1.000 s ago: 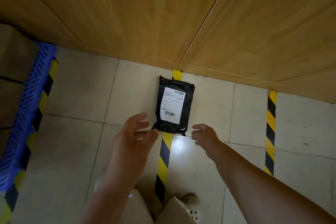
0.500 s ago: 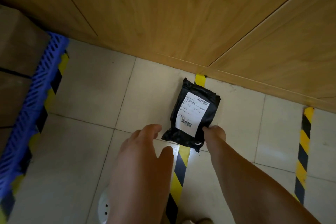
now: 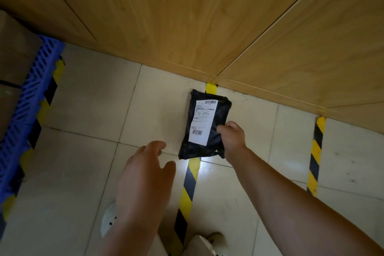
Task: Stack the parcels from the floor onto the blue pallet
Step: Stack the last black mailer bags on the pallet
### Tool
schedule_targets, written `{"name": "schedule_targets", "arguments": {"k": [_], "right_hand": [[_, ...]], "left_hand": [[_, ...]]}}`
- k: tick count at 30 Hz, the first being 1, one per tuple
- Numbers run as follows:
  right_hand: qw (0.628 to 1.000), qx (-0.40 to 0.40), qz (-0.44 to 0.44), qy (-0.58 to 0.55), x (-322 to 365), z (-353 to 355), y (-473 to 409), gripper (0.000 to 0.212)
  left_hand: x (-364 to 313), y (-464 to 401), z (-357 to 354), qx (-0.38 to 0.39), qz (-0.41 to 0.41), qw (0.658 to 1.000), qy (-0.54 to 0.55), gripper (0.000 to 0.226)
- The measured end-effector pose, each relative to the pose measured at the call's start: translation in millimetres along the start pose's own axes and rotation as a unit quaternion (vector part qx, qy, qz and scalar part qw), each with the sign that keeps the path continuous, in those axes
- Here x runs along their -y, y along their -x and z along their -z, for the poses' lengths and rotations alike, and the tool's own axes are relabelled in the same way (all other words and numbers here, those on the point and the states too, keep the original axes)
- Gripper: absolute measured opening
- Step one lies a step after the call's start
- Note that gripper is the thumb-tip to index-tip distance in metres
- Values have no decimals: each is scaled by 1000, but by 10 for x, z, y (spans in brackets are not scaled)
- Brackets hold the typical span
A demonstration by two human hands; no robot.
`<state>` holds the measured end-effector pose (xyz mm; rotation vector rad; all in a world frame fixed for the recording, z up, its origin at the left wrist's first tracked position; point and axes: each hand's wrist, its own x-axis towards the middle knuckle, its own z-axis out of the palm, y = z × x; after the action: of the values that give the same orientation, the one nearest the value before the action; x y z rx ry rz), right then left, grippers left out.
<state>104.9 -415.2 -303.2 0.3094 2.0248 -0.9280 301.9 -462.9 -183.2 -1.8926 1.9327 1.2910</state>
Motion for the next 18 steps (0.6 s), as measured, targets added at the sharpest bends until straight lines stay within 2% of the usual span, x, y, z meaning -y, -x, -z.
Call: {"name": "schedule_targets", "arguments": {"k": [6, 9, 12, 14, 18], "right_hand": [[997, 57, 1, -49, 387, 384, 776, 34], [993, 94, -20, -70, 616, 661, 1383, 28], [989, 127, -14, -78, 883, 917, 1993, 22], [987, 142, -6, -75, 1052, 1033, 2387, 21], [982, 177, 0, -71, 1410, 1136, 3232, 24]], "left_hand": [[-23, 57, -18, 2, -3, 1000, 25, 44], [-123, 218, 188, 7, 7, 992, 128, 46], [-288, 556, 516, 22, 50, 967, 249, 46], [-421, 825, 785, 39, 67, 952, 296, 48], [-726, 1326, 1547, 89, 42, 925, 366, 51]]}}
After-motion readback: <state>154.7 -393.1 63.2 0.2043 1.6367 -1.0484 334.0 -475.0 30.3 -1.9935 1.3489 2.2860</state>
